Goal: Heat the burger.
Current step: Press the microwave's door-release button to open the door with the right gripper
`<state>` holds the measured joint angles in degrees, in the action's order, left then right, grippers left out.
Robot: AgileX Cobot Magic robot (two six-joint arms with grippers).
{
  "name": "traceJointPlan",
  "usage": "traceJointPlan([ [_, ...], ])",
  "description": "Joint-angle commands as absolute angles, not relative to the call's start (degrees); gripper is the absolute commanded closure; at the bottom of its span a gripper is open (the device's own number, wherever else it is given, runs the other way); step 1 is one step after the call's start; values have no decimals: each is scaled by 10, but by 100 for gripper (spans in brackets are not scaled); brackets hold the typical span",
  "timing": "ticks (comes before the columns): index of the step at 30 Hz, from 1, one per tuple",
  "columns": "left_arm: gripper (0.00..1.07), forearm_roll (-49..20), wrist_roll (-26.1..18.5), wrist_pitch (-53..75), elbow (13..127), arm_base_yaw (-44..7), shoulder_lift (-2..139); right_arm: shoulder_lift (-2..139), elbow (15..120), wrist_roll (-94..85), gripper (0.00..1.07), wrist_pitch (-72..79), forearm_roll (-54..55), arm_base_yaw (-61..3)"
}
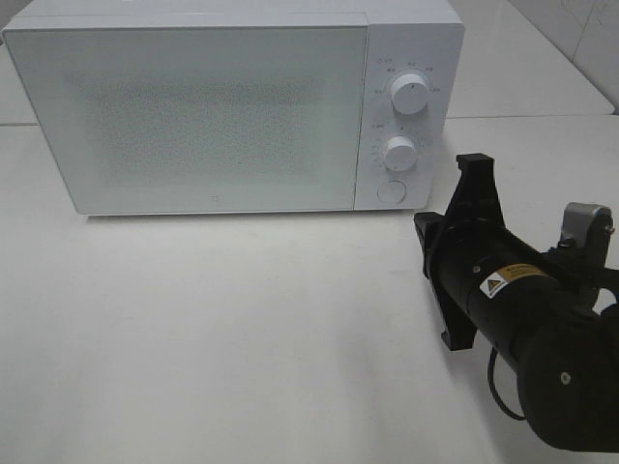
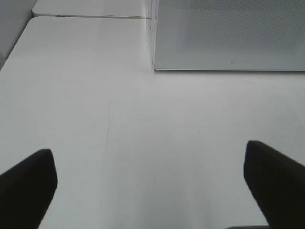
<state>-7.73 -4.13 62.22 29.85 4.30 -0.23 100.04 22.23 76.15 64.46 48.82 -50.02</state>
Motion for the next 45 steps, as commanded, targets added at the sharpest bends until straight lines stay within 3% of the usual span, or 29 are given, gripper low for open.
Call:
traceJointPlan([
  [1,7,-78,-41,615,297,42,-6,1027,242,771,107,634,484,-485],
  [28,7,-78,-41,615,297,42,-6,1133,375,783,107,586,412,-375],
  [45,7,-78,-41,615,297,42,-6,1196,446,784,107,557,398,-367],
])
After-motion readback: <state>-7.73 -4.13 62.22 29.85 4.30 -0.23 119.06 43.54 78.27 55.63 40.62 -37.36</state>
